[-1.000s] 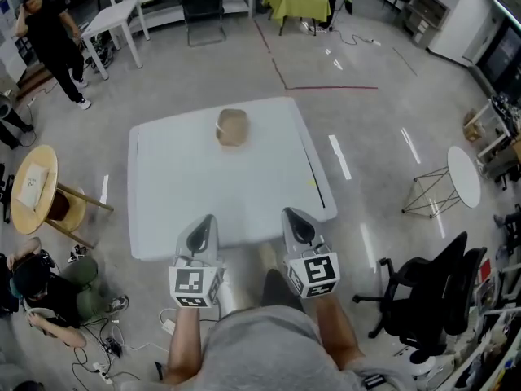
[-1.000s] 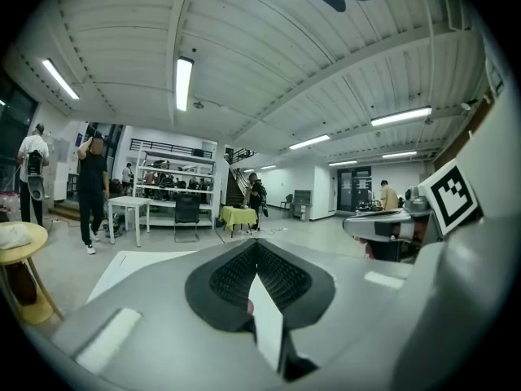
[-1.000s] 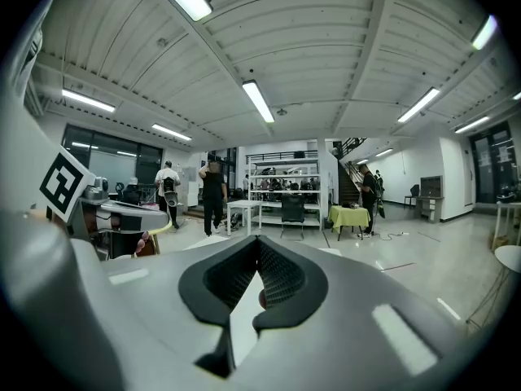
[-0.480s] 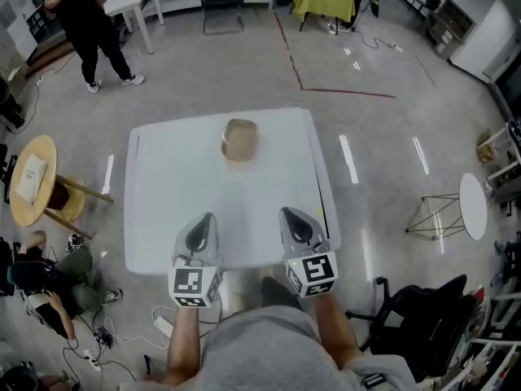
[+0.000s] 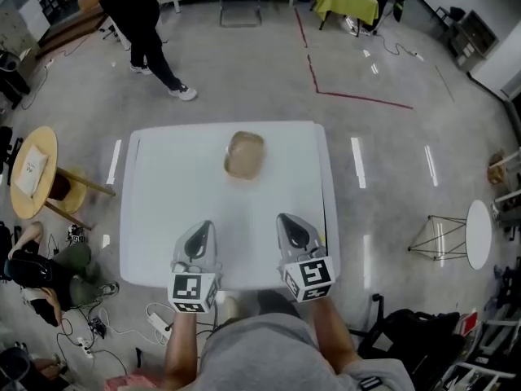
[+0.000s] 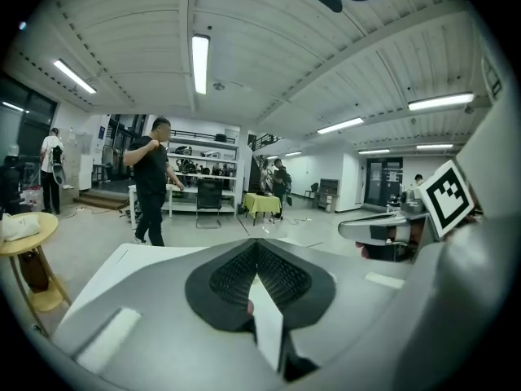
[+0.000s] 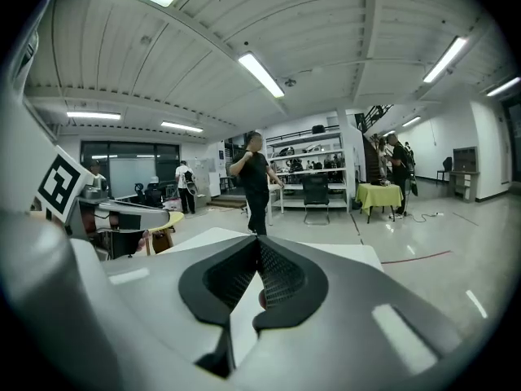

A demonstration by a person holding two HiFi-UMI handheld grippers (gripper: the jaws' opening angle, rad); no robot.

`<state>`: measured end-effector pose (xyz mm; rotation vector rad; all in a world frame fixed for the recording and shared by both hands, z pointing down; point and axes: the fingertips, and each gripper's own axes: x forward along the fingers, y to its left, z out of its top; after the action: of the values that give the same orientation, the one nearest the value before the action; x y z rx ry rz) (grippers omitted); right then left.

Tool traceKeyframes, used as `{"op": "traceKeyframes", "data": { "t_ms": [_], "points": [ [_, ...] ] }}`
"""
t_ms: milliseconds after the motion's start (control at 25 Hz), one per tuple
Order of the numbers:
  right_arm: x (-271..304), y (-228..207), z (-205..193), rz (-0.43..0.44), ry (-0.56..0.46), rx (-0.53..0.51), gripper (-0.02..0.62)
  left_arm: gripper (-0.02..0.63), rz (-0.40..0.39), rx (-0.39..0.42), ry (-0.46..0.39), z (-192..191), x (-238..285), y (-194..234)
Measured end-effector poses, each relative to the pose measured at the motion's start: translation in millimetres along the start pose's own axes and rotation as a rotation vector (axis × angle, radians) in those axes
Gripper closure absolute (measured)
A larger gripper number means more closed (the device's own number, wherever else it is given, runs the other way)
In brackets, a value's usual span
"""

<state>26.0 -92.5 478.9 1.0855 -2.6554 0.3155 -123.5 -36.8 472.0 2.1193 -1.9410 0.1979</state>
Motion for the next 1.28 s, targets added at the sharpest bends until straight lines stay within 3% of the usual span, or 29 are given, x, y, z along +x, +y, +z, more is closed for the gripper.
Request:
{"op": "traceKeyframes", "data": {
  "t_ms": [800,1280],
  "points": [
    [100.3,-62.7,-44.7,0.104,0.146,0.052,0.592,0.595,0.073,-0.07,0.094,-38.2,102.2,15.8],
    [136.9,-78.3,-83.3,0.151,0.213,0.074,0.592,0.595,0.1,-0.096,0.155,-79.2,133.2,20.9]
  ]
}}
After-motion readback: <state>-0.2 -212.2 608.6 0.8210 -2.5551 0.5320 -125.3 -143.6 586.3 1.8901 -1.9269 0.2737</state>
